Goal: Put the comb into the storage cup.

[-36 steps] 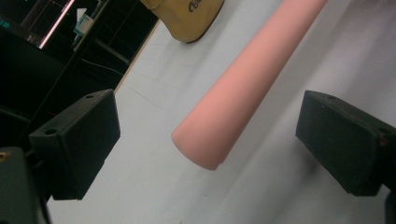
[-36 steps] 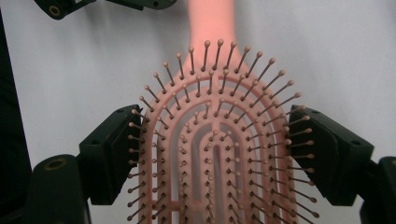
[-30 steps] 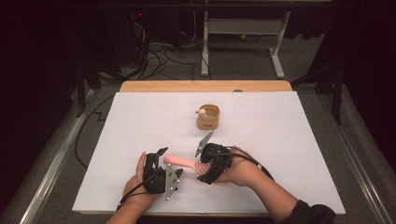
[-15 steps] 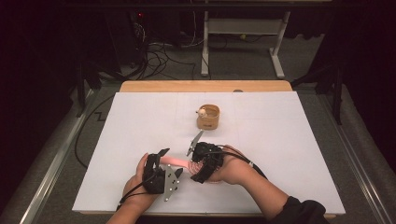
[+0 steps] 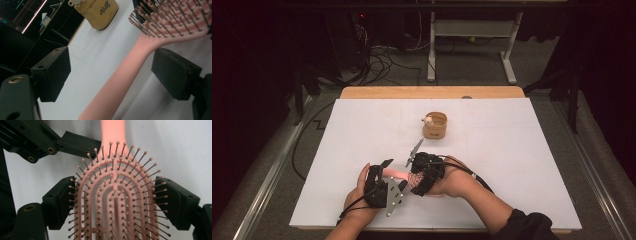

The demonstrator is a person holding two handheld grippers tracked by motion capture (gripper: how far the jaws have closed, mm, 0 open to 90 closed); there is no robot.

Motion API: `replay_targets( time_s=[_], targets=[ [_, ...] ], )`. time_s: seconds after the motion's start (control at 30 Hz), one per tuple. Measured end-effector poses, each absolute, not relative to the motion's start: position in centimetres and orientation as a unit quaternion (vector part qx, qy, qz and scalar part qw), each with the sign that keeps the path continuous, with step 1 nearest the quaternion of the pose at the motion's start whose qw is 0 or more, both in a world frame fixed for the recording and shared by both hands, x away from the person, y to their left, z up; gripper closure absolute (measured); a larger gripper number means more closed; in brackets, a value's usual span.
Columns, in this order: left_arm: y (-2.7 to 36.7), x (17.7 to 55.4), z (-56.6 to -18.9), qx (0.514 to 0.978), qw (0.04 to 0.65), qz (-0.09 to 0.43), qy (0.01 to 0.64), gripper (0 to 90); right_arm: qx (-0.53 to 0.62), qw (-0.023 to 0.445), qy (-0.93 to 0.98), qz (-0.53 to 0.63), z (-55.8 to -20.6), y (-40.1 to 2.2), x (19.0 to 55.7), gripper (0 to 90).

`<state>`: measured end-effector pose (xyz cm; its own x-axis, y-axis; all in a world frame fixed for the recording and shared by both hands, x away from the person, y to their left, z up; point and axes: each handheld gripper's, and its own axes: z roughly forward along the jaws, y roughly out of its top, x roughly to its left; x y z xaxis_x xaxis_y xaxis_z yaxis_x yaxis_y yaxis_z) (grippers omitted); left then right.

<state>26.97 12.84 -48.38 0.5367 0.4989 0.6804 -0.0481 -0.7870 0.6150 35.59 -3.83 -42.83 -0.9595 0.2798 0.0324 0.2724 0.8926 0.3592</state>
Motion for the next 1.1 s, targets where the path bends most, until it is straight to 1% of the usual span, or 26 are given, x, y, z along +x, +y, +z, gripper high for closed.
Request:
replay_targets(
  time_s=[0.13, 0.4, 0.47, 0.7, 0.8, 1.1],
  targets=[
    [12.77, 26.85, -48.51, 0.826, 0.291, 0.465, 0.127, 21.7, 0.147, 0.009, 0.971, 0.188, -42.83, -3.69, 35.79, 20.5],
    [12.64, 26.89, -48.66, 0.831, 0.289, 0.457, 0.129, 30.4, 0.154, 0.002, 0.97, 0.191, -42.57, -3.6, 35.84, 20.5],
    [12.61, 26.91, -48.69, 0.835, 0.287, 0.453, 0.126, 34.2, 0.155, 0.002, 0.97, 0.19, -42.54, -3.56, 35.83, 20.5],
    [12.33, 26.89, -48.86, 0.835, 0.288, 0.453, 0.125, 39.6, 0.16, -0.003, 0.969, 0.189, -42.61, -3.35, 35.83, 20.5],
    [12.16, 26.8, -48.92, 0.835, 0.287, 0.455, 0.119, 40.2, 0.16, -0.001, 0.969, 0.188, -42.59, -3.24, 35.83, 20.5],
    [11.97, 26.42, -48.79, 0.835, 0.281, 0.463, 0.096, 48.8, 0.171, -0.008, 0.967, 0.187, -42.38, -3.2, 35.99, 20.5]
  ],
)
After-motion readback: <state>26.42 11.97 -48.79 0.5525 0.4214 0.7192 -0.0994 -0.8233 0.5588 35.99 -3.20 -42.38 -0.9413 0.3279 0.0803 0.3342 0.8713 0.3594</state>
